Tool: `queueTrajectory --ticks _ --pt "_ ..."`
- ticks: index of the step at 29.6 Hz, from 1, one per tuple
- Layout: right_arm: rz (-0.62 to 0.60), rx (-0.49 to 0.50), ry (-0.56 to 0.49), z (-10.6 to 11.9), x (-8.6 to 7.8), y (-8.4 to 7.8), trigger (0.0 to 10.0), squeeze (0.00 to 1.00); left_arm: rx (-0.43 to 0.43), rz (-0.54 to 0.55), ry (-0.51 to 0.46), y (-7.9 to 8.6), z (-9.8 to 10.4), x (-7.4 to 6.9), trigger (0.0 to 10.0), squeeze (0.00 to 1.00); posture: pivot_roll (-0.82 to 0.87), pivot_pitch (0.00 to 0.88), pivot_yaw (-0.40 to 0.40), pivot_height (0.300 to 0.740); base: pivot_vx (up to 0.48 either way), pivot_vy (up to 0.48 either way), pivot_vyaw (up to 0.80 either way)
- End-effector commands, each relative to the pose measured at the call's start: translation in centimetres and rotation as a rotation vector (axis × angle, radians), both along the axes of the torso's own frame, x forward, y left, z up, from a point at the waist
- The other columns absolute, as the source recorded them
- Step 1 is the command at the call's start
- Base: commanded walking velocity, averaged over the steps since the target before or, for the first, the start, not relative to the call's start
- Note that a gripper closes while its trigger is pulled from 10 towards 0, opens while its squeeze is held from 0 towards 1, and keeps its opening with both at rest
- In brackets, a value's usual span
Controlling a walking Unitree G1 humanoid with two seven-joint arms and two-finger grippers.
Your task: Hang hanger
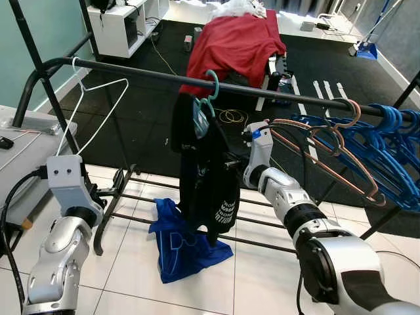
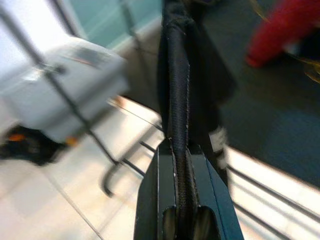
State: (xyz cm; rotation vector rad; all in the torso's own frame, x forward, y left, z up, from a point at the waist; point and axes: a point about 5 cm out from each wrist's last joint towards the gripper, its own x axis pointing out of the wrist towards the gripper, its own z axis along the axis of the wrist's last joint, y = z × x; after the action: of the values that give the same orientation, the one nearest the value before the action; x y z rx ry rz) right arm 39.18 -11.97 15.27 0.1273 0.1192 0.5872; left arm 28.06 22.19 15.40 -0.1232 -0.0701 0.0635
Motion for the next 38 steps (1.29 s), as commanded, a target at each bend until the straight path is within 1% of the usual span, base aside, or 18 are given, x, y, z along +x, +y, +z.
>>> queueTrajectory --ticks 1,9,10,11,13,15,17,22,28,29,31,32,33,34,35,36,37,38 --pt "0.035 0.045 -0.092 1.6 0.2 0.0 0.0 0.00 -0.009 -0.006 0.015 -0.4 -0.4 0.2 10.0 0.00 0.09 0.086 -0.091 0.740 0.000 0.000 0.00" --pt "0.185 0.081 -0.131 2.2 -0.7 0.1 0.0 0.00 -0.027 -0.009 0.005 -0.9 -0.3 0.7 10.0 0.00 0.05 0.080 -0.104 0.740 0.000 0.000 0.00" --pt "0.267 0.021 -0.114 1.2 -1.8 -0.2 0.0 0.00 -0.032 -0.014 0.002 -1.1 -0.3 0.8 10.0 0.00 0.03 0.079 -0.105 0.740 0.000 0.000 0.00" --pt "0.267 0.021 -0.114 1.2 -1.8 -0.2 0.0 0.00 -0.032 -0.014 0.002 -1.1 -0.3 0.8 10.0 0.00 0.03 0.079 -0.105 0.740 0.000 0.000 0.00" --pt "0.380 -0.082 -0.080 -0.6 -3.6 -0.7 0.0 0.00 -0.036 -0.020 -0.001 -1.3 -0.3 0.9 10.0 0.00 0.03 0.074 -0.106 0.740 0.000 0.000 0.00" --pt "0.404 -0.103 -0.074 -1.0 -4.1 -1.1 0.0 0.00 -0.036 -0.021 -0.002 -1.4 -0.3 1.0 10.0 0.00 0.02 0.072 -0.106 0.740 0.000 0.000 0.00" --pt "0.394 -0.068 -0.110 0.2 -4.2 -1.8 0.0 0.00 -0.036 -0.019 -0.003 -1.3 -0.3 1.0 10.0 0.00 0.01 0.068 -0.101 0.740 0.000 0.000 0.00" --pt "0.404 -0.050 -0.133 1.1 -4.3 -2.1 0.0 0.00 -0.035 -0.019 -0.003 -1.3 -0.3 1.1 10.0 0.00 0.01 0.065 -0.098 0.740 0.000 0.000 0.00" --pt "0.475 -0.022 -0.165 2.6 -5.0 -2.4 0.0 0.00 -0.040 -0.033 -0.006 -1.4 -0.3 1.4 10.0 0.00 0.01 0.057 -0.092 0.740 0.000 0.000 0.00" --pt "0.546 0.014 -0.186 4.1 -5.9 -2.9 0.0 0.00 -0.074 -0.073 -0.029 -1.2 0.1 1.5 10.0 0.00 0.00 0.051 -0.084 0.740 0.000 0.000 0.00" --pt "0.546 0.014 -0.186 4.1 -5.9 -2.9 0.0 0.00 -0.074 -0.073 -0.029 -1.2 0.1 1.5 10.0 0.00 0.00 0.051 -0.084 0.740 0.000 0.000 0.00" --pt "0.639 0.052 -0.213 6.2 -7.1 -3.6 0.0 0.00 -0.100 -0.139 -0.077 -0.7 1.2 1.6 10.0 0.00 -0.01 0.047 -0.078 0.740 0.000 0.000 0.00" --pt "0.639 0.052 -0.213 6.2 -7.1 -3.6 0.0 0.00 -0.100 -0.139 -0.077 -0.7 1.2 1.6 10.0 0.00 -0.01 0.047 -0.078 0.740 0.000 0.000 0.00" --pt "0.717 0.087 -0.256 8.6 -8.4 -4.8 0.0 0.00 -0.100 -0.240 -0.171 0.0 3.8 1.4 10.0 0.00 -0.01 0.039 -0.075 0.740 0.000 0.000 0.00" --pt "0.717 0.087 -0.256 8.6 -8.4 -4.8 0.0 0.00 -0.100 -0.240 -0.171 0.0 3.8 1.4 10.0 0.00 -0.01 0.039 -0.075 0.740 0.000 0.000 0.00" --pt "0.773 0.114 -0.295 10.6 -9.5 -5.7 0.0 0.00 -0.082 -0.331 -0.271 0.7 6.4 0.9 10.0 0.00 -0.01 0.034 -0.071 0.740 0.000 0.000 0.00" --pt "0.773 0.114 -0.295 10.6 -9.5 -5.7 0.0 0.00 -0.082 -0.331 -0.271 0.7 6.4 0.9 10.0 0.00 -0.01 0.034 -0.071 0.740 0.000 0.000 0.00" --pt "0.805 0.133 -0.332 12.1 -10.2 -6.5 0.0 0.00 -0.064 -0.406 -0.366 1.4 8.9 0.2 10.0 0.00 -0.02 0.031 -0.066 0.740 0.000 0.000 0.00"
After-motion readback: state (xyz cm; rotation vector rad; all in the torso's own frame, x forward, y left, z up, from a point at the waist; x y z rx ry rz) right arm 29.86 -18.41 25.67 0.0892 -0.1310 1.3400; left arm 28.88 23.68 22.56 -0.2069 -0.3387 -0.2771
